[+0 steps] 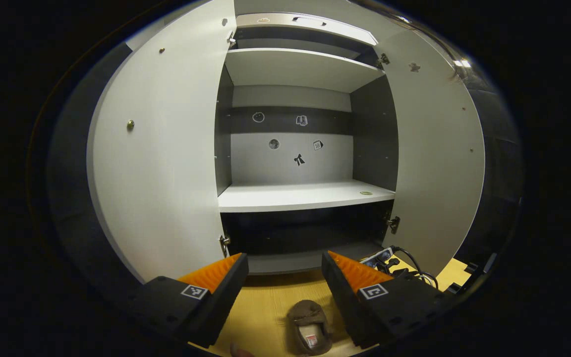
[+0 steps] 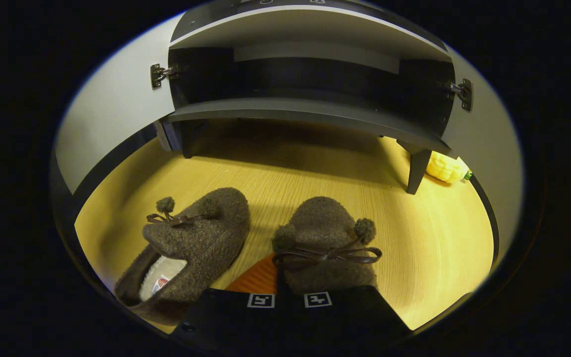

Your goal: Grab one shoe with the right hand and put it into the shoe cabinet, grab the other shoe with the left hand and put it into the shoe cabinet; then close the right door with the right hand and the left door with the left hand.

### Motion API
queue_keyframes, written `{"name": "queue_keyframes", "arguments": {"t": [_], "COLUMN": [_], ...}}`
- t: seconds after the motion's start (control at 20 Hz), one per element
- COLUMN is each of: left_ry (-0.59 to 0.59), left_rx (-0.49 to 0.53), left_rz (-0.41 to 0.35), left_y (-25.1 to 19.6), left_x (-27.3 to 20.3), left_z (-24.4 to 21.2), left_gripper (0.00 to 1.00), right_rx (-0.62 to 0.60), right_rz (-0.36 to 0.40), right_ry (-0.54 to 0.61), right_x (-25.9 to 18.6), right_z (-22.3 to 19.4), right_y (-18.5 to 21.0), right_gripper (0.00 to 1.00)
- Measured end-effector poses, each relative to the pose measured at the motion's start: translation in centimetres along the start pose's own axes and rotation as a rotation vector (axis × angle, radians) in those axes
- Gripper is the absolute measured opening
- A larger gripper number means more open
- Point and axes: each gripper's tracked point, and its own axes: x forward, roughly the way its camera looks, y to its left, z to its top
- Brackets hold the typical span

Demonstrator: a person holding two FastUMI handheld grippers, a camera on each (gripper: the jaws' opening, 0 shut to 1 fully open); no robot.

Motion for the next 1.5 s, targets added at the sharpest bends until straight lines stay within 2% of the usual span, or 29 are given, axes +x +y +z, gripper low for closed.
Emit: {"name": "queue_keyframes", "arguments": {"t": [0.15, 0.35, 0.65, 0.8, 1.0, 1.15, 1.25, 1.5], "left_ry": [-0.008, -0.039, -0.088, -0.103, -0.149, -0.154, -0.148, -0.126], "left_rx": [0.021, 0.027, 0.034, 0.037, 0.053, 0.024, -0.004, -0.046], "left_rz": [-0.003, 0.003, -0.025, -0.039, -0.068, -0.085, -0.086, -0.027], "left_y": [0.1, 0.4, -0.2, -0.8, -2.3, -3.3, -3.5, -2.3], "left_x": [-1.1, -3.3, -6.8, -8.0, -9.0, -9.2, -9.3, -9.1], "left_z": [0.4, 1.4, 3.3, 4.0, 5.8, 6.1, 6.2, 5.7], "left_gripper": [0.95, 0.95, 0.95, 0.95, 0.95, 0.94, 0.95, 0.95], "right_rx": [-0.026, -0.005, 0.018, 0.016, -0.015, -0.006, -0.011, -0.032], "right_rz": [0.051, 0.077, 0.051, 0.001, -0.052, -0.085, -0.104, -0.130], "right_ry": [-0.067, -0.226, -0.489, -0.590, -0.645, -0.681, -0.677, -0.603], "right_x": [-3.7, -10.8, -18.9, -21.1, -21.3, -20.3, -18.8, -14.0], "right_z": [2.8, 10.0, 22.7, 28.0, 34.4, 39.5, 42.1, 47.3], "right_y": [1.2, 2.3, 2.1, 0.8, -0.6, -1.9, -2.8, -5.5], "right_gripper": [0.07, 0.07, 0.07, 0.07, 0.06, 0.06, 0.06, 0.06]}}
